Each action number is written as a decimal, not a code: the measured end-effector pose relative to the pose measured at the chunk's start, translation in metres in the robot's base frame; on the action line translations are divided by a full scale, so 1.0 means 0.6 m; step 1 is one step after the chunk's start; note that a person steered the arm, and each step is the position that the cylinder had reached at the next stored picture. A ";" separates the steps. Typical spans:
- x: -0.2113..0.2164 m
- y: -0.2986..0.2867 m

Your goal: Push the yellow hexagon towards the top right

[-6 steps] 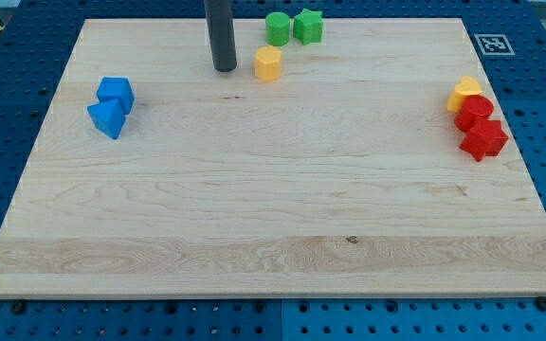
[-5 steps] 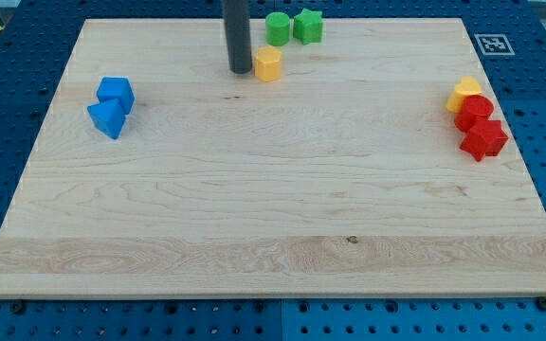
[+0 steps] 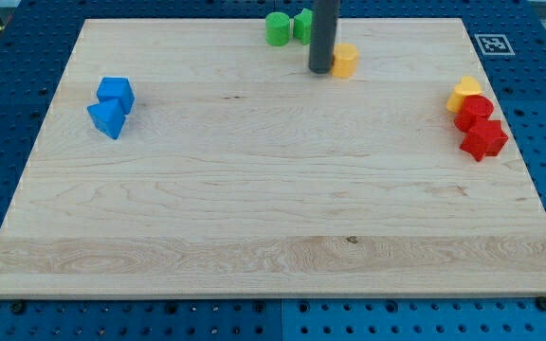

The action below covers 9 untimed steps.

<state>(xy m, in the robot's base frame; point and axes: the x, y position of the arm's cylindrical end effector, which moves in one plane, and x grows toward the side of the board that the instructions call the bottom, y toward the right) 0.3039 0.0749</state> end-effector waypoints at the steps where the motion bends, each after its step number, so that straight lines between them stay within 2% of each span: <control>1: 0.000 0.063; 2: 0.000 0.085; 3: -0.002 0.057; 5: -0.052 0.064; 7: -0.056 0.150; 9: -0.056 0.167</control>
<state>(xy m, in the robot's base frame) 0.2700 0.1750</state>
